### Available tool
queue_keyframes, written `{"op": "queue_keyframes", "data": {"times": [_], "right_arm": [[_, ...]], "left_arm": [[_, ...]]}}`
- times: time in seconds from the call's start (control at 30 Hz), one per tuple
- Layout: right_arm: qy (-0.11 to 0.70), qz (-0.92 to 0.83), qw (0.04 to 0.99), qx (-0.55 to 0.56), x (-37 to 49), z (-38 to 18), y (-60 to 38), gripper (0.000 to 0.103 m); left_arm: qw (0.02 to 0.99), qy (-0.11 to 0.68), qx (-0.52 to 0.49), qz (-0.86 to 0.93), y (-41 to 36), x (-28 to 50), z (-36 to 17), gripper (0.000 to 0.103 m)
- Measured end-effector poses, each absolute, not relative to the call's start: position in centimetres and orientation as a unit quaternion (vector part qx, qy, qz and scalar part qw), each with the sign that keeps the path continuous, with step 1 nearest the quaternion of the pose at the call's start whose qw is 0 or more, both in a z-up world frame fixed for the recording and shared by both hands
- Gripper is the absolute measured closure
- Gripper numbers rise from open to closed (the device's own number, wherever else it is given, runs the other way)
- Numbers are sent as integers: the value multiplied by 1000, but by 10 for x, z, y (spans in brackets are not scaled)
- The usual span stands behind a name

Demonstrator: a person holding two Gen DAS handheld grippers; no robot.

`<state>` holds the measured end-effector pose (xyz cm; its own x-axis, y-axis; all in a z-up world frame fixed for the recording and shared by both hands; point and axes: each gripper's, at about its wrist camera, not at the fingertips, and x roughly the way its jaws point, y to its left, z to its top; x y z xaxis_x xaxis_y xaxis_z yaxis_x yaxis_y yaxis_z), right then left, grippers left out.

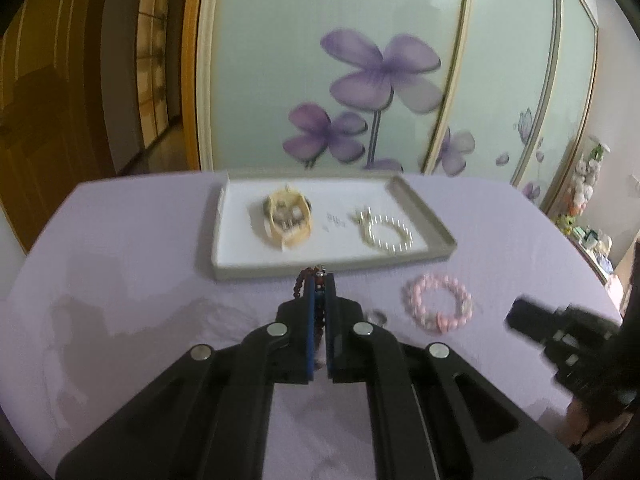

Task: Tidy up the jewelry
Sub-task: 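Lift the necklace toward the tray with left while right grasps the pink bead bracelet, then lower the necklace onto the watch and open left while right carries the pink bracelet over the tray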

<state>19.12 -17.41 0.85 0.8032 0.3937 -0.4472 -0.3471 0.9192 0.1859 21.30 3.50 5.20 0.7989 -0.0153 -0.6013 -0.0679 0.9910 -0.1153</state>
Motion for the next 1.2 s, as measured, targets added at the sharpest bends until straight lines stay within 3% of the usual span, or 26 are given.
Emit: {"op": "queue_keyframes", "data": {"times": [0.07,0.13,0.17,0.23,0.83,0.87,1.0,1.2], "right_arm": [[253,198,946,43,195,6,-170,82],[258,196,945,35,200,5,-166,53],[259,196,945,31,201,5,-164,48],[261,200,944,20,205,6,-159,48],[341,184,921,-37,272,-20,-131,57],[346,183,919,-41,274,-22,-130,59],[365,185,911,-46,281,-29,-127,84],[351,184,917,-33,275,-23,-133,89]], "left_arm": [[950,305,-68,18,40,216,64,99],[954,291,-69,22,44,218,76,99],[956,285,-70,23,45,220,81,99],[959,273,-71,27,50,223,91,99],[964,254,-65,30,61,263,118,99],[964,256,-66,30,61,264,117,99],[961,266,-67,29,61,270,110,99],[959,274,-68,26,59,276,104,99]]}}
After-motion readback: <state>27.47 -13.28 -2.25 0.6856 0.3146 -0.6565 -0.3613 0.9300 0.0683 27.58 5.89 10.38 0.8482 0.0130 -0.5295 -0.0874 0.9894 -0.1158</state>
